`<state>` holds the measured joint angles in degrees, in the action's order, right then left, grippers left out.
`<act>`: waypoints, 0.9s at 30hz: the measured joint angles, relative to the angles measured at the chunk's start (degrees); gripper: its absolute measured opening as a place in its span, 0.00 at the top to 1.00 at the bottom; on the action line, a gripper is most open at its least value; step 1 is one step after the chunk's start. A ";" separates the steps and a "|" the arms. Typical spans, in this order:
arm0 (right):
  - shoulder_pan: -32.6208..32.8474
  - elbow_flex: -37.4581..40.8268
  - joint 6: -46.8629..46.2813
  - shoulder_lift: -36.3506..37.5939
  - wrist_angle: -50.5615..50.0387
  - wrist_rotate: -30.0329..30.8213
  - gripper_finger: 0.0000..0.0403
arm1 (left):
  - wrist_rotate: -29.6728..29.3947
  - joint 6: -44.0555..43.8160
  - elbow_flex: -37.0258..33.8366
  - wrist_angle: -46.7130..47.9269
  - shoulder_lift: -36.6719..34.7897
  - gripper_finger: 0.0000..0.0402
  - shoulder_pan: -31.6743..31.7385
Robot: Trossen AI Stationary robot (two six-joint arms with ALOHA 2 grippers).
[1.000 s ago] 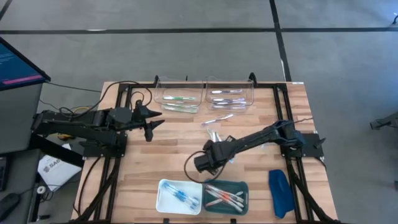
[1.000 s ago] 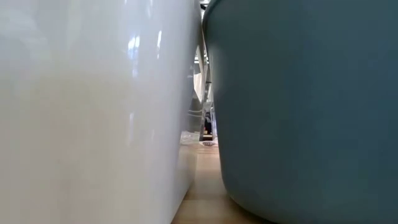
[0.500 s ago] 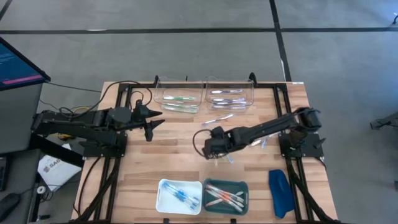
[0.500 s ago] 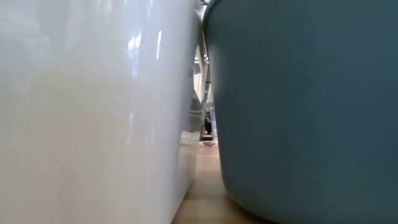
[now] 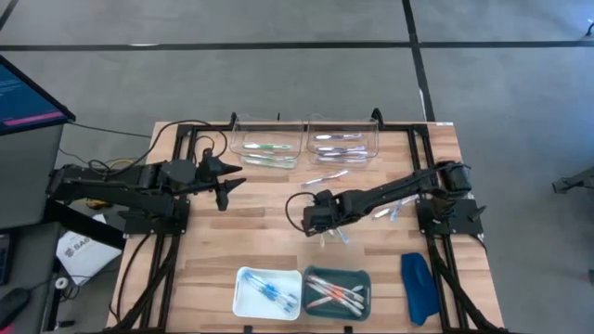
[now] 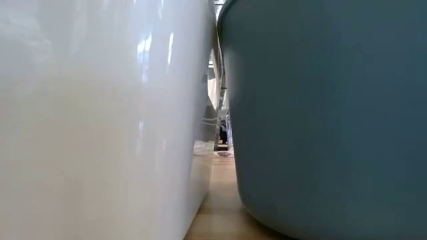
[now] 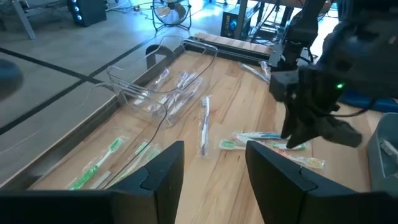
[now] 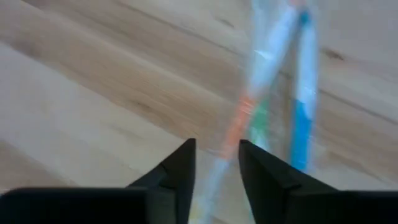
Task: Pick & Place Toothbrushes
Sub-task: Put the orange toothbrush into the green bin
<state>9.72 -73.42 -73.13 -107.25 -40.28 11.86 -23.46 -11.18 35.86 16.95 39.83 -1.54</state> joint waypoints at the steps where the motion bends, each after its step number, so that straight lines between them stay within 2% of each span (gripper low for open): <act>1: 0.01 0.14 0.01 -0.72 -0.64 -0.32 0.68 | 0.00 0.00 0.00 -0.02 -0.02 0.58 0.00; 8: 0.30 -0.14 1.10 -6.68 5.34 -2.26 0.51 | 0.00 -0.09 -0.02 0.00 0.00 0.58 0.00; 14: 0.22 -0.73 0.82 -7.88 4.15 -3.81 0.49 | 0.01 -0.20 -0.02 -0.37 0.00 0.58 0.00; 18: 0.24 -0.67 0.98 -7.97 3.65 -3.87 0.58 | 0.01 -0.20 -0.02 -0.37 0.00 0.58 0.00; 20: 0.22 -0.61 1.37 -7.88 3.34 -3.85 0.66 | 0.00 -0.20 -0.02 -0.39 0.00 0.58 0.00; 25: 0.20 -0.45 5.34 -7.88 2.28 -3.84 0.94 | 0.00 -0.22 -0.02 -0.37 0.00 0.58 0.00; 27: 0.22 -0.49 7.23 -7.92 2.48 -3.79 0.96 | 0.00 -0.22 -0.02 -0.37 0.00 0.58 0.00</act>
<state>9.93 -73.91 -65.90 -115.18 -37.80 8.07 -23.46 -11.40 35.83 16.58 39.83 -1.54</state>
